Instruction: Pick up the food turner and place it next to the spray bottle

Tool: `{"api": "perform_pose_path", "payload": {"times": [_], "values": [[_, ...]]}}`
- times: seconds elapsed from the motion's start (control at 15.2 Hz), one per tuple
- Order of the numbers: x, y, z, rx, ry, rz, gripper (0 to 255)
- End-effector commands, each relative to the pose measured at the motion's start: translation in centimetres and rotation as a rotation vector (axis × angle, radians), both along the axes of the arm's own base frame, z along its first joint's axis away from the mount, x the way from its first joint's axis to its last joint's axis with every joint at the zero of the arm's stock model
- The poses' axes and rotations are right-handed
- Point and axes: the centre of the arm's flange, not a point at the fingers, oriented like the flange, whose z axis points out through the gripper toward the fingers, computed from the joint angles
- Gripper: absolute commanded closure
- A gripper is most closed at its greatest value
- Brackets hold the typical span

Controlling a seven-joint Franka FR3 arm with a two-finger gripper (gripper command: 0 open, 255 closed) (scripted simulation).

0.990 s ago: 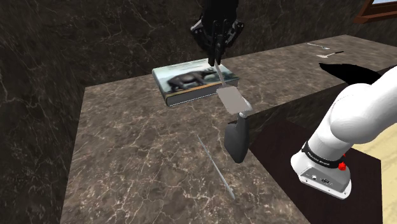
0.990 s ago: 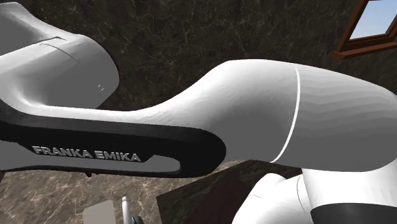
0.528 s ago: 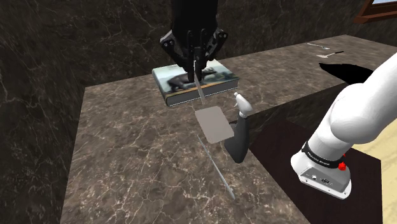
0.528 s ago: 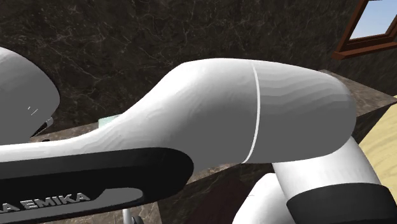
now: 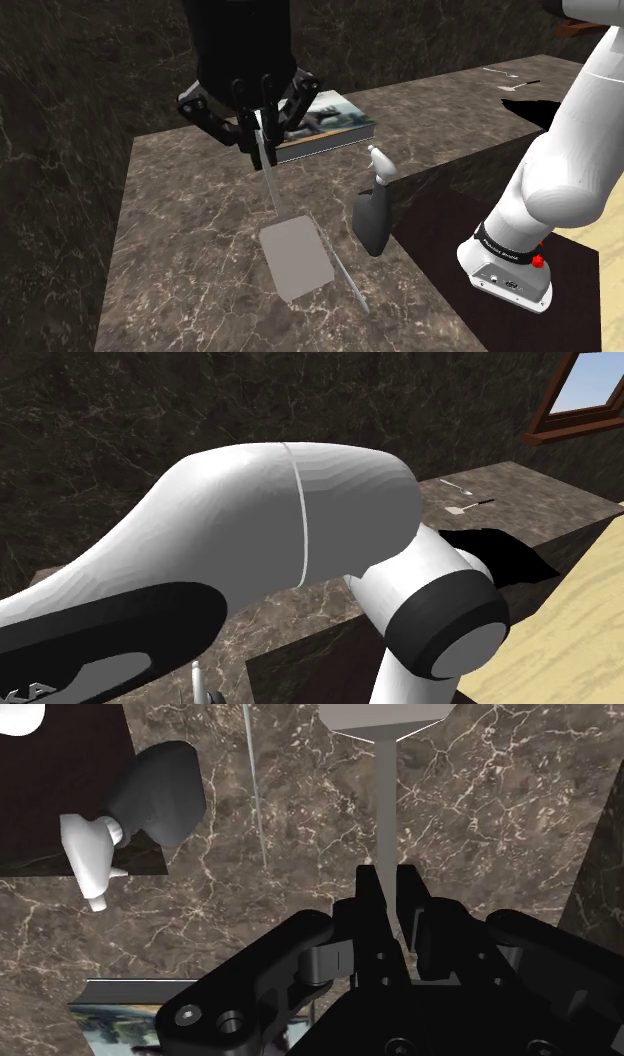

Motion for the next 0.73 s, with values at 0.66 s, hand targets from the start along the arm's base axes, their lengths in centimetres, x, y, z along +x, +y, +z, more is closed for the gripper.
{"api": "perform_pose_path", "payload": {"times": [0.66], "values": [[-0.1, 0.6, -6.1, 0.001, -0.001, -0.003, 255]]}}
